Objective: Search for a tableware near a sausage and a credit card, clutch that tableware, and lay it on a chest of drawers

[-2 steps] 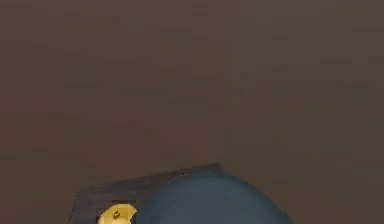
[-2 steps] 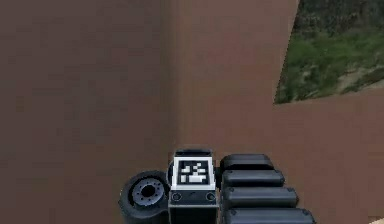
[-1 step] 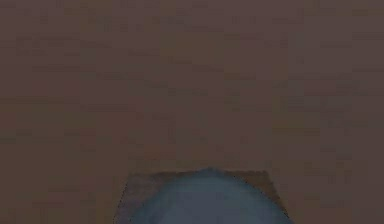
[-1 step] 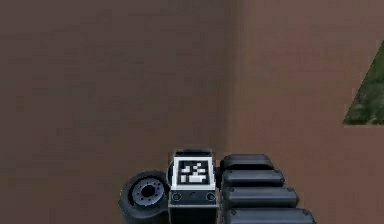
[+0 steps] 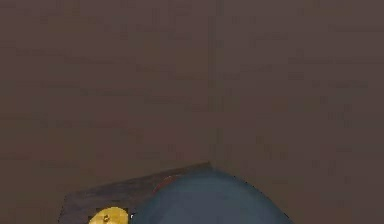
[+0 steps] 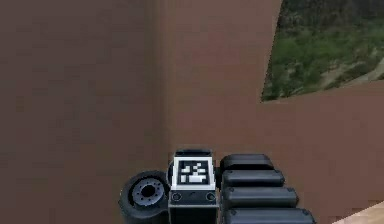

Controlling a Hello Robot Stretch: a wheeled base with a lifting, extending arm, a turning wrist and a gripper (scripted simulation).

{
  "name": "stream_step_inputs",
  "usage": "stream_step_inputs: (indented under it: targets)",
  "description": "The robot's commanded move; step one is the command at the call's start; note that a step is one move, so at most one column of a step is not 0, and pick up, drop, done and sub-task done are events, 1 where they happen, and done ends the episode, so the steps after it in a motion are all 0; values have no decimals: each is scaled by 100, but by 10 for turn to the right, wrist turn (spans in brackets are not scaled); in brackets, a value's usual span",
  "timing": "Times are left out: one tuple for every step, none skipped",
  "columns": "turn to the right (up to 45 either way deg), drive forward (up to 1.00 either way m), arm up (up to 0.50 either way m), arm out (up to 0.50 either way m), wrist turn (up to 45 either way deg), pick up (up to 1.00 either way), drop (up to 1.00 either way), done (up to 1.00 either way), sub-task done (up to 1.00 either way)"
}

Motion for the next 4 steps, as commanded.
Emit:
stream_step_inputs:
  targets:
    - [-450, 0, 0, 0, 0, 0, 0, 0, 0]
    - [-450, 0, 0, 0, 0, 0, 0, 0, 0]
    - [-150, 0, 0, 0, 0, 0, 0, 0, 0]
    - [0, 35, 0, 0, 0, 0, 0, 0, 0]
